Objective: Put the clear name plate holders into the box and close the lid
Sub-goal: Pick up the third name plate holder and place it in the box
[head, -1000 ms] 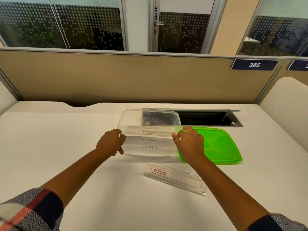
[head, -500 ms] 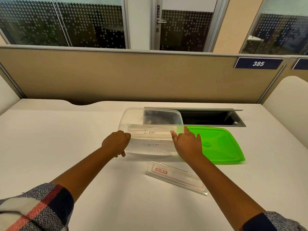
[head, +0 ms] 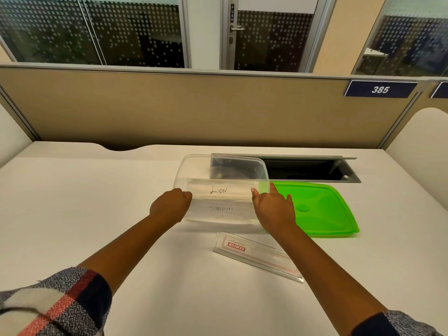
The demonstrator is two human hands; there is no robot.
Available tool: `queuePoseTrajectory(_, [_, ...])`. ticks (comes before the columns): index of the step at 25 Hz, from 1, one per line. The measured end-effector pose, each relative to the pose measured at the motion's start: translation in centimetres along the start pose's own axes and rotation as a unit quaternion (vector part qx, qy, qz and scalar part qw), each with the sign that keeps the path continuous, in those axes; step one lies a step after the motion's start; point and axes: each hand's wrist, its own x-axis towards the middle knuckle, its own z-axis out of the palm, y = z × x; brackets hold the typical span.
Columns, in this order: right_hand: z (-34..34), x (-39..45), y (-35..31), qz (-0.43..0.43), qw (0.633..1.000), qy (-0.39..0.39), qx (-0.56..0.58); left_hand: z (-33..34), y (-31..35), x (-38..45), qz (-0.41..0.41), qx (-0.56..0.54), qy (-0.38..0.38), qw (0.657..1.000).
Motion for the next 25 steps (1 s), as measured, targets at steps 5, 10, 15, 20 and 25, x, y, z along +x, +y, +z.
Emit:
queuePoseTrajectory(5, [0.4,0.1,0.1,0.003,1.000,0.007,0.003,0.3,-0.2,0.0,0.020,0.026,0.021,0.999])
queuePoseTrajectory(10, [0.1,-0.2,0.1,0.001,1.000,0.016,0.021,1.1,-0.9,-1.1,0.081,0.000,0.103,0.991])
queuePoseTrajectory(15, [-1.2,-2.0,0.7,-0.077,0.994,0.067,0.034,0.9,-2.1,-2.1,0.125,0.020,0.098,0.987])
queuePoseTrajectory(20, [-1.1,-6.8,0.8,-0.132,0.985,0.088,0.064,2.1,-3.7,-6.0,0.173,-0.027,0.144,0.974])
queuePoseTrajectory(25, [1.8,-13.5,1.3,-0.221,0.962,0.116,0.113,5.8,-6.7,-10.7,0.201,-0.071,0.116,0.970])
